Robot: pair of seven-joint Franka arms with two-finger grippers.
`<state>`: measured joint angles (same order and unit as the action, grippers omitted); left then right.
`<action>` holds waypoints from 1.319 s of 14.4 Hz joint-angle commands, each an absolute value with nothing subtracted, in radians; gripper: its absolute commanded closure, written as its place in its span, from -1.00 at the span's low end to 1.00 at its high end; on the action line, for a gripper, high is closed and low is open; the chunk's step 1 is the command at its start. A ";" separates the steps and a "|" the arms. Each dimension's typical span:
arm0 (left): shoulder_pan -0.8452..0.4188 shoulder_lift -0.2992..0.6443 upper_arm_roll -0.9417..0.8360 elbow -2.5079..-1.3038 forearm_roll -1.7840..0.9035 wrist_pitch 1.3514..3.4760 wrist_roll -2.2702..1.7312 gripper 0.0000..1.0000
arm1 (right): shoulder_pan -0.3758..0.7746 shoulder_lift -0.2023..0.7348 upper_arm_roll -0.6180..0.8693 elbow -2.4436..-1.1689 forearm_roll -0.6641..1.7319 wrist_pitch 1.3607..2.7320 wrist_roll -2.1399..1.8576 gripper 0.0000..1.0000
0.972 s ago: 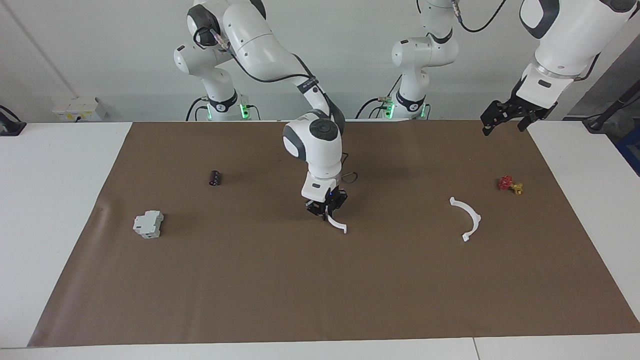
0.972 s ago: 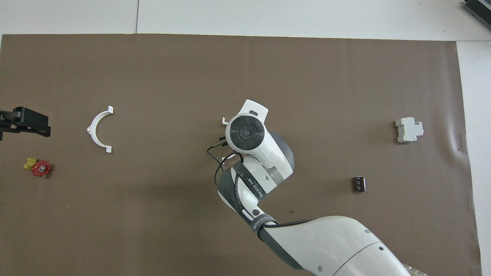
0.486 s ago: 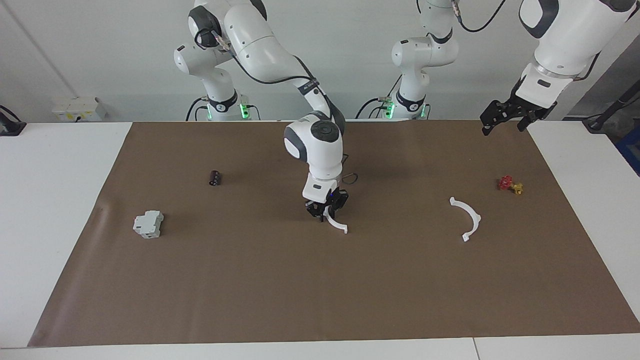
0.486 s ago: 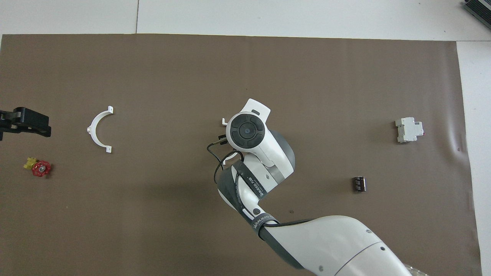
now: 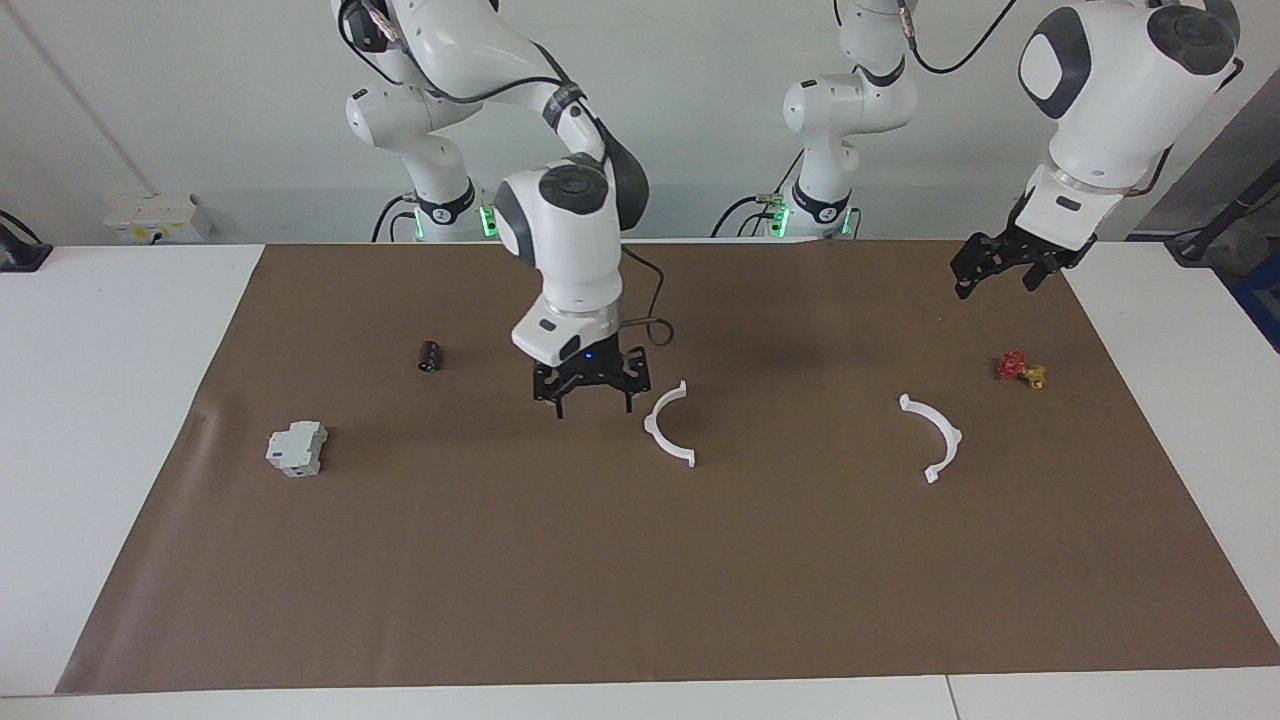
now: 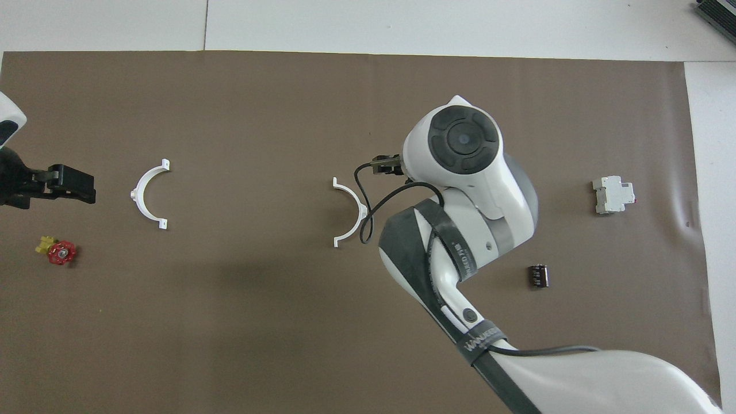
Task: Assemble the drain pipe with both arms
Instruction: 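Withdraw the right gripper while the left gripper reaches the other half-ring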
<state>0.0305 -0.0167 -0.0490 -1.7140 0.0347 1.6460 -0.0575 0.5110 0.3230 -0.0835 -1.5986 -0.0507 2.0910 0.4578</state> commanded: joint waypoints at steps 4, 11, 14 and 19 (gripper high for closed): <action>0.002 -0.052 -0.020 -1.943 0.014 1.986 -0.066 -1.00 | 0.299 0.163 -0.064 -1.635 -0.074 1.950 0.379 -1.00; 0.003 -0.045 0.043 -2.143 0.012 2.210 -0.092 -1.00 | 0.082 0.049 -0.063 -1.635 -0.020 1.766 0.163 -1.00; 0.000 -0.043 0.041 -2.265 0.014 2.429 -0.210 -1.00 | 0.020 0.026 -0.064 -1.620 -0.014 1.665 0.108 -1.00; -0.006 0.012 0.041 -2.290 0.014 2.500 -0.210 -1.00 | 0.011 0.009 -0.061 -1.578 -0.035 1.577 0.035 -1.00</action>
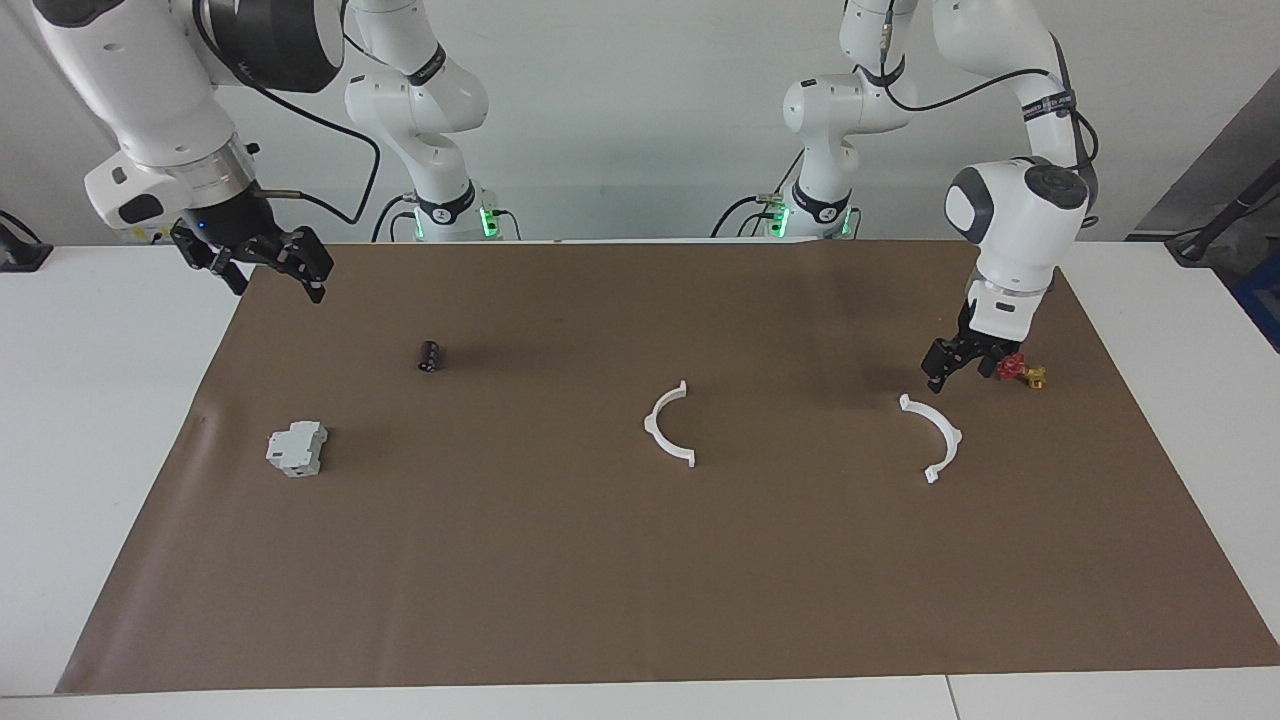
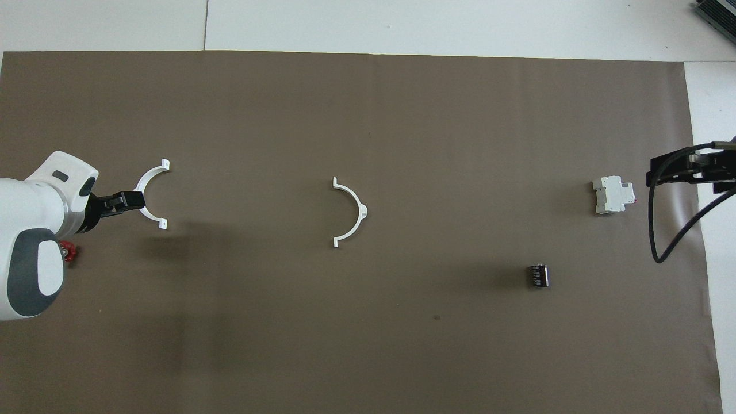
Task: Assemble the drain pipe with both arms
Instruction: 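Grasp the other white half-ring with the left gripper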
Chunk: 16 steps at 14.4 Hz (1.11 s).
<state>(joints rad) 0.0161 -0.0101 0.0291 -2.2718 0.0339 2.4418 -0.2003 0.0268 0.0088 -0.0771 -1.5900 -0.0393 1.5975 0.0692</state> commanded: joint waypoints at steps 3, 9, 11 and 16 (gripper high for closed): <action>-0.015 0.069 0.041 -2.293 0.014 2.575 -0.212 -1.00 | 0.021 0.026 -0.052 -1.526 -0.051 1.513 -0.005 -1.00; -0.026 0.092 0.043 -2.293 0.014 2.576 -0.339 -1.00 | 0.071 0.021 -0.044 -1.534 -0.025 1.516 0.075 -1.00; -0.026 0.092 0.043 -2.299 0.014 2.574 -0.345 -0.99 | 0.064 0.014 -0.048 -1.552 -0.012 1.516 0.077 -1.00; -0.012 0.120 0.044 -2.318 0.014 2.624 -0.345 -0.98 | 0.016 0.009 -0.057 -1.559 0.003 1.519 0.011 -1.00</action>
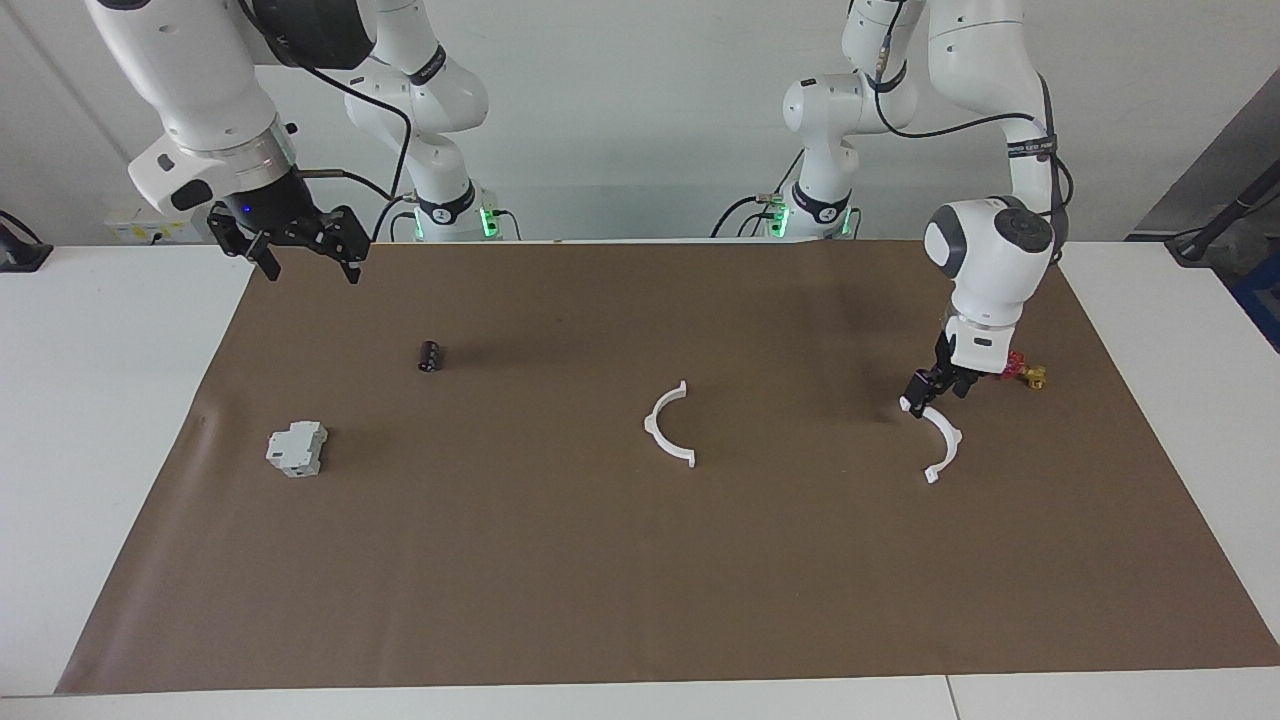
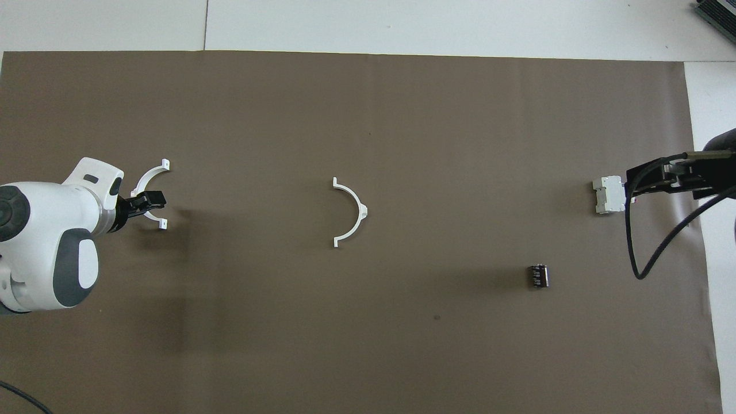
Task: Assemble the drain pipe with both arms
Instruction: 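Grasp the other white half-ring with the left gripper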
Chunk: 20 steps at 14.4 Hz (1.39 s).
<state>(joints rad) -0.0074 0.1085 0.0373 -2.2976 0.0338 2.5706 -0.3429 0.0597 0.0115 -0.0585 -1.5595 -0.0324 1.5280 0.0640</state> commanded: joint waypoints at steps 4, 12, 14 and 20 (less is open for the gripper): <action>-0.008 0.143 0.046 -2.327 0.014 2.651 -0.359 -0.98 | 0.011 0.009 -0.060 -1.560 -0.020 1.522 -0.012 -1.00; -0.009 0.158 0.046 -2.329 0.014 2.684 -0.368 0.25 | 0.012 -0.003 -0.060 -1.585 -0.034 1.525 0.028 -1.00; -0.011 0.158 0.046 -2.327 0.014 2.683 -0.357 1.00 | 0.017 -0.018 -0.058 -1.614 -0.034 1.525 0.063 -1.00; -0.029 0.149 0.043 -2.316 0.014 2.665 -0.365 1.00 | 0.008 -0.020 -0.057 -1.612 -0.014 1.522 0.072 -1.00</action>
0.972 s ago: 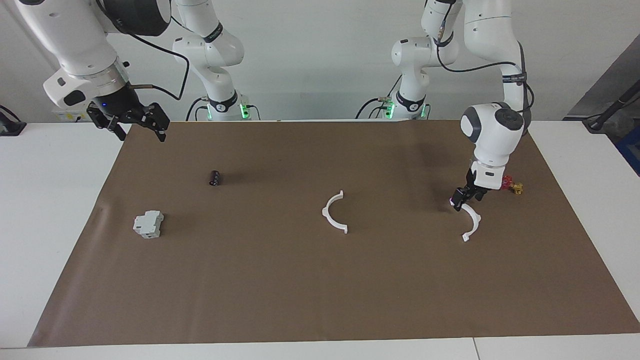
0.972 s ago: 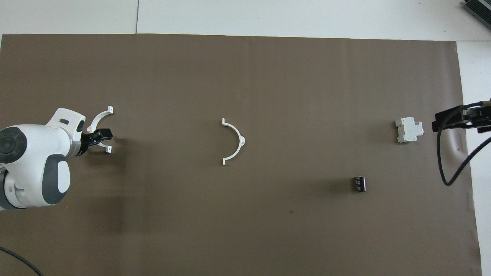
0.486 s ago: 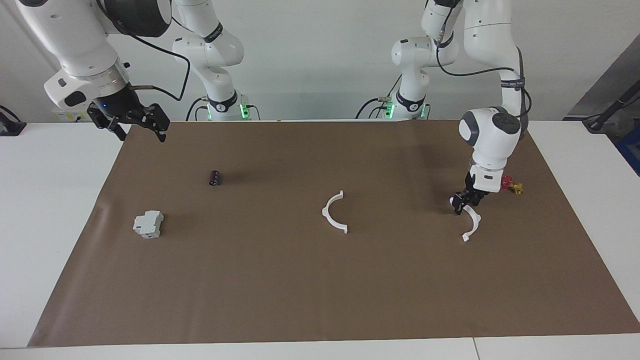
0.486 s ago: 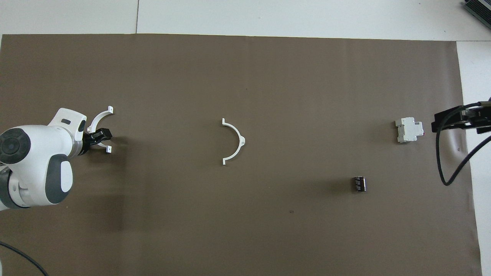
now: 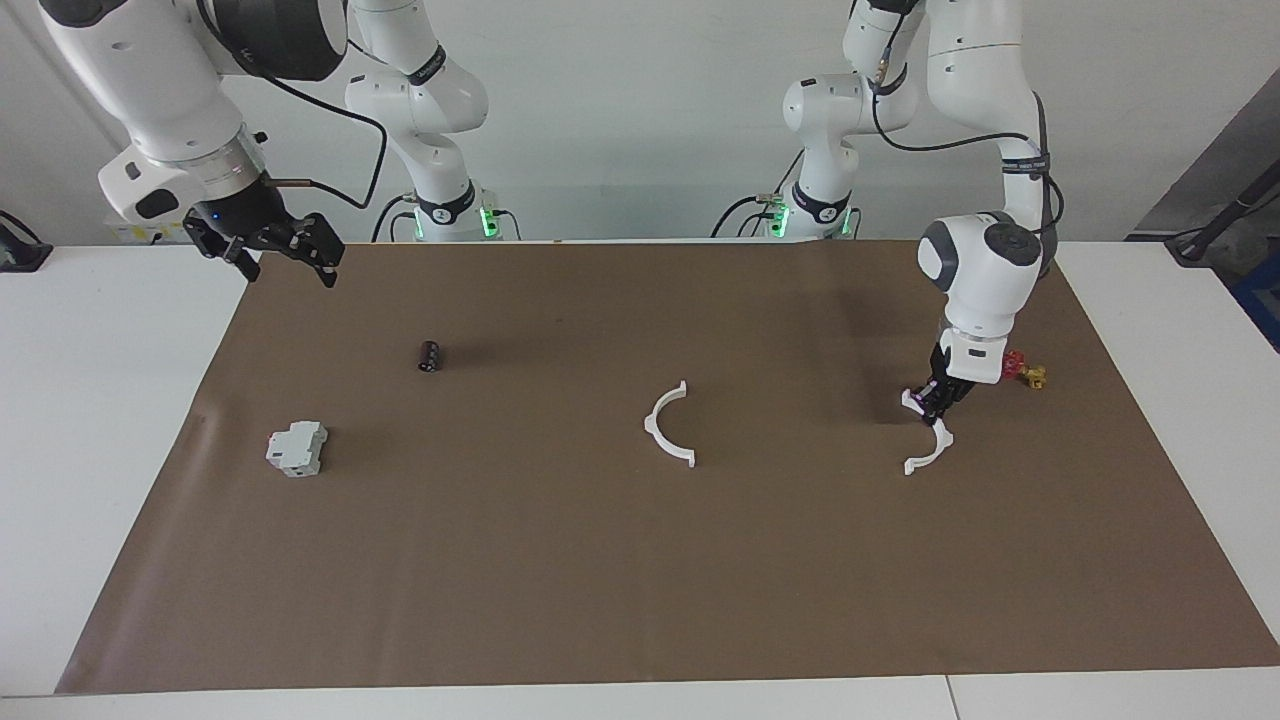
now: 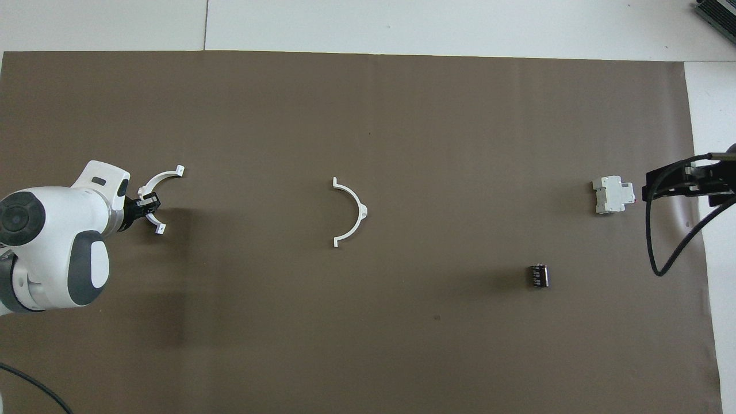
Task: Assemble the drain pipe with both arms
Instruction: 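Carry the half-ring with the left gripper toward the placed half-ring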
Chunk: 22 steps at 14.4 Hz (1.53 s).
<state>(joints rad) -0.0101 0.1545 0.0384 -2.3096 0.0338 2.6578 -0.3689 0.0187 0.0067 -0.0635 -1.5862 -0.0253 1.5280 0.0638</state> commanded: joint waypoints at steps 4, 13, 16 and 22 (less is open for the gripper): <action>-0.086 0.140 0.040 -2.303 0.014 2.622 -0.495 1.00 | 0.011 -0.020 -0.057 -1.612 -0.014 1.522 0.072 -1.00; -0.282 0.121 0.025 -2.287 0.021 2.568 -0.851 1.00 | 0.012 -0.020 -0.057 -1.612 -0.014 1.522 0.074 -1.00; -0.359 0.118 0.029 -2.283 0.025 2.553 -0.952 1.00 | 0.012 -0.020 -0.057 -1.612 -0.014 1.522 0.072 -1.00; -0.477 0.120 0.029 -2.235 0.072 2.479 -1.089 1.00 | 0.012 -0.020 -0.057 -1.612 -0.014 1.522 0.072 -1.00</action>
